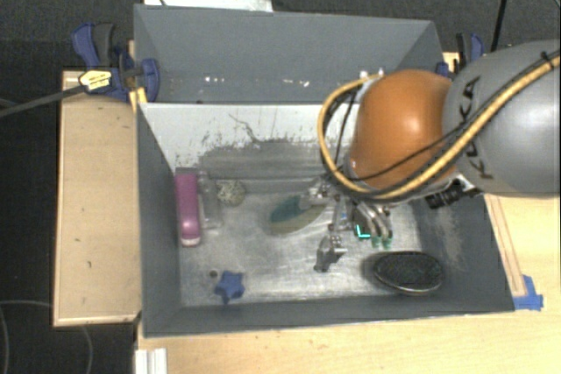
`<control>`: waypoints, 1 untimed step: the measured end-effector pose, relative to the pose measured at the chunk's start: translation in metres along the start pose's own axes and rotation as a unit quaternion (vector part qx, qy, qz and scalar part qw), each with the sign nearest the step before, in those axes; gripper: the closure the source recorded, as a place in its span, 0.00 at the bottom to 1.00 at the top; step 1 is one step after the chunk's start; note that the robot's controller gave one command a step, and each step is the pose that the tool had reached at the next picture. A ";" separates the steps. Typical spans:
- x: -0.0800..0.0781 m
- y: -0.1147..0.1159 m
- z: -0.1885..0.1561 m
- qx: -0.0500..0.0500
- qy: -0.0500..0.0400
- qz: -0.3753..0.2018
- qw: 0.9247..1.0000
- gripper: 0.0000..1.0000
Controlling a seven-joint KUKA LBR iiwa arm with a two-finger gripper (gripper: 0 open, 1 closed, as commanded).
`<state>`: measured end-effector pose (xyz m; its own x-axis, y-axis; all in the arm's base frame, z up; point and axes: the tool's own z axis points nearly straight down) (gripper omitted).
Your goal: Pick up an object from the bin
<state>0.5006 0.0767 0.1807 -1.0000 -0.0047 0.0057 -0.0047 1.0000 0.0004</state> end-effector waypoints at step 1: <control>-0.062 -0.035 0.092 0.001 -0.006 -0.167 0.986 0.00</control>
Offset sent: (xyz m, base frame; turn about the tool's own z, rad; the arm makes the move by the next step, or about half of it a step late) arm 0.0597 -0.0343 -0.0925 -0.3375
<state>0.5617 0.0421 0.0885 -0.9426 -0.3339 -0.0066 -0.3339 0.9426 -0.0010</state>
